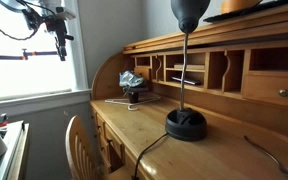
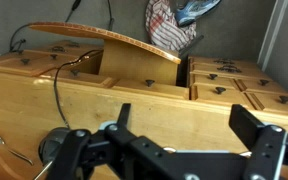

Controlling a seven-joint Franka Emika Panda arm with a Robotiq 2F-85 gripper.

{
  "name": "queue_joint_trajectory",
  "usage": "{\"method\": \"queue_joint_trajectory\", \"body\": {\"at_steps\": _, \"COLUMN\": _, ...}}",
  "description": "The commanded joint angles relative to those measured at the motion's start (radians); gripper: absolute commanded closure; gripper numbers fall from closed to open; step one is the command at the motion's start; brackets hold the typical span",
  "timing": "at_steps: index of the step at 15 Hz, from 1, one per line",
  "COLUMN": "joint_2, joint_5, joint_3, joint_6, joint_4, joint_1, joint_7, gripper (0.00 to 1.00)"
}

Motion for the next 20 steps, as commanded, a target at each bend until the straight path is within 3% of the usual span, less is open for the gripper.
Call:
{"method": "queue_joint_trajectory", "body": {"at_steps": 1, "joint_2": 0.005, "joint_5": -0.011, "joint_3": -0.013, "joint_6": -0.001, "joint_4": 0.001, "joint_1": 0.014, "joint_7": 0.009, "gripper": 0.0}}
{"method": "queue_joint_trajectory", "body": {"at_steps": 7, "joint_2": 0.024, "joint_5": -0.026, "joint_3": -0.004, "joint_6": 0.015, "joint_4": 0.011, "joint_1": -0.01, "joint_7": 0.033, "gripper": 0.0}}
{"method": "queue_joint_trajectory", "body": {"at_steps": 13, "joint_2": 0.224, "joint_5": -0.094, "joint_3": 0.016, "joint_6": 0.322, "joint_4": 0.089, "joint_1": -0.128, "joint_7": 0.112, "gripper": 0.0}}
{"method": "queue_joint_trajectory", "body": {"at_steps": 16, "joint_2": 0.345, "joint_5": -0.168, "joint_3": 0.063, "joint_6": 0.453, "joint_4": 0.143, "joint_1": -0.19, "joint_7": 0.222, "gripper": 0.0}}
{"method": "queue_joint_trajectory", "body": {"at_steps": 20, "joint_2": 0.505, "joint_5": -0.307, "joint_3": 0.117, "joint_6": 0.502, "joint_4": 0.235, "joint_1": -0.237, "joint_7": 0.449, "gripper": 0.0}}
